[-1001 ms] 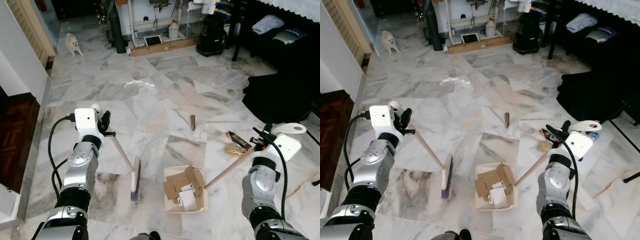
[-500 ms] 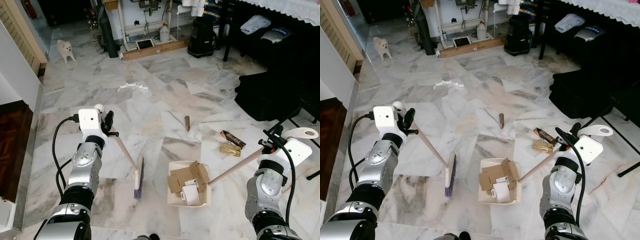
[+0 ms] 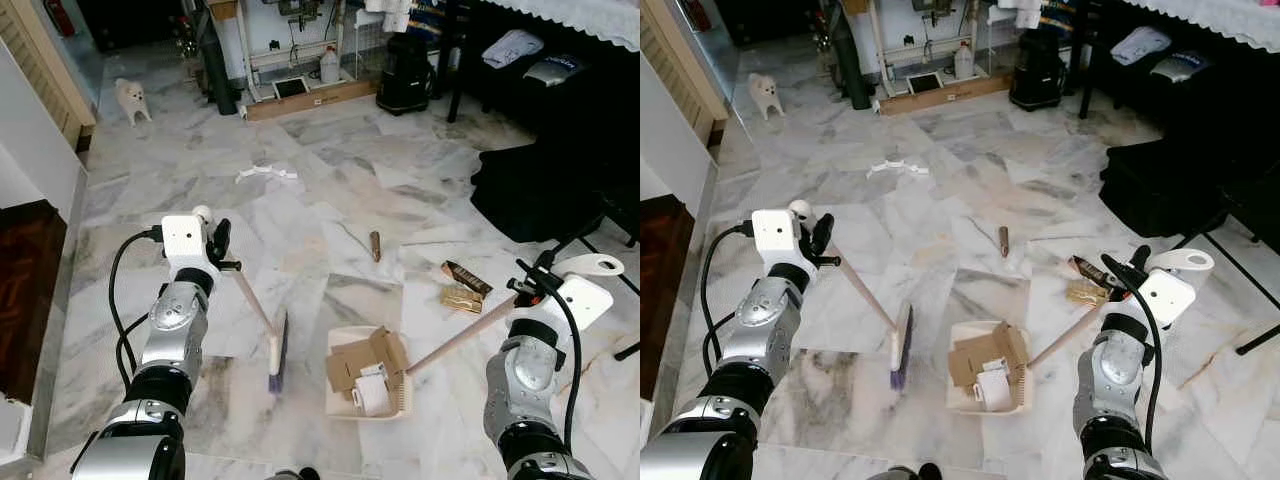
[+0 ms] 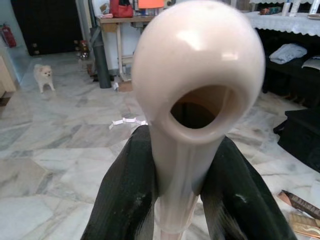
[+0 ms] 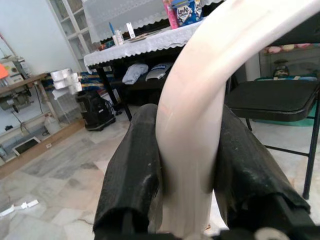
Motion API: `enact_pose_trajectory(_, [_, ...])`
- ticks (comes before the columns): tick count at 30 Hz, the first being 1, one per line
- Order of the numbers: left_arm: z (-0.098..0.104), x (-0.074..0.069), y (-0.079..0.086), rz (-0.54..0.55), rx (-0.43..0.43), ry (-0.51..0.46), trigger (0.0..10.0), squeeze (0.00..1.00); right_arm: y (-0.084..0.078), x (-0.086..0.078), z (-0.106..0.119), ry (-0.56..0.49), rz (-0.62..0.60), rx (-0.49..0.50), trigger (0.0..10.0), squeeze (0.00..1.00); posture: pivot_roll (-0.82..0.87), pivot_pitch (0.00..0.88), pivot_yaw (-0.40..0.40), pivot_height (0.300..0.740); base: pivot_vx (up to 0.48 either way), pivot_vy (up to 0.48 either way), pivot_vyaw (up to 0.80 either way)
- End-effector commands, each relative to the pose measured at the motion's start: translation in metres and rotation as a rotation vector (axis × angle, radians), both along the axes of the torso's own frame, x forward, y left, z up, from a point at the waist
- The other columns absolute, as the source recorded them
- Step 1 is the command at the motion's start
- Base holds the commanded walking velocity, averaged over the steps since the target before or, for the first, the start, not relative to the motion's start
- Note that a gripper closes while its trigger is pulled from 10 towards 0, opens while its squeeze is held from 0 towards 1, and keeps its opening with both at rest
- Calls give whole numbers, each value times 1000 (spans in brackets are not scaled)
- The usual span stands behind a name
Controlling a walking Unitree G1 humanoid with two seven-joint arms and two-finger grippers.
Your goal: Sweep floor
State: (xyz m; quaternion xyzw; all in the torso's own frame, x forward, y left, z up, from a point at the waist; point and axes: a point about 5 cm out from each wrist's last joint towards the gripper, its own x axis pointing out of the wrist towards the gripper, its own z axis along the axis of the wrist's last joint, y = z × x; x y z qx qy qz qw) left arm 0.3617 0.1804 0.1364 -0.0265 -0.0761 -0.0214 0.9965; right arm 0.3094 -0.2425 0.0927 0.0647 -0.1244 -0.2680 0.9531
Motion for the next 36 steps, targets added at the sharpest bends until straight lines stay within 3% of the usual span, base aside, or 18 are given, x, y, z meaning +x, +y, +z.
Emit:
enact_pose_trajectory(1, [17,5,3,8,22,-70,10000,0,3,6,18,-79,9,-19,10000,0,3,0,110,740,0,0,0])
enact_pose_trajectory(26, [14,3,2,-3,53,-64,10000,0,6,1,17,-81,17,-31,10000,0,-2,0,123,740,0,0,743])
enact_pose_trajectory(36, [10,3,-2,16,33,-58,10000,0,5,2,18,-72,49,-48,10000,0,-24,0,89,740,0,0,800])
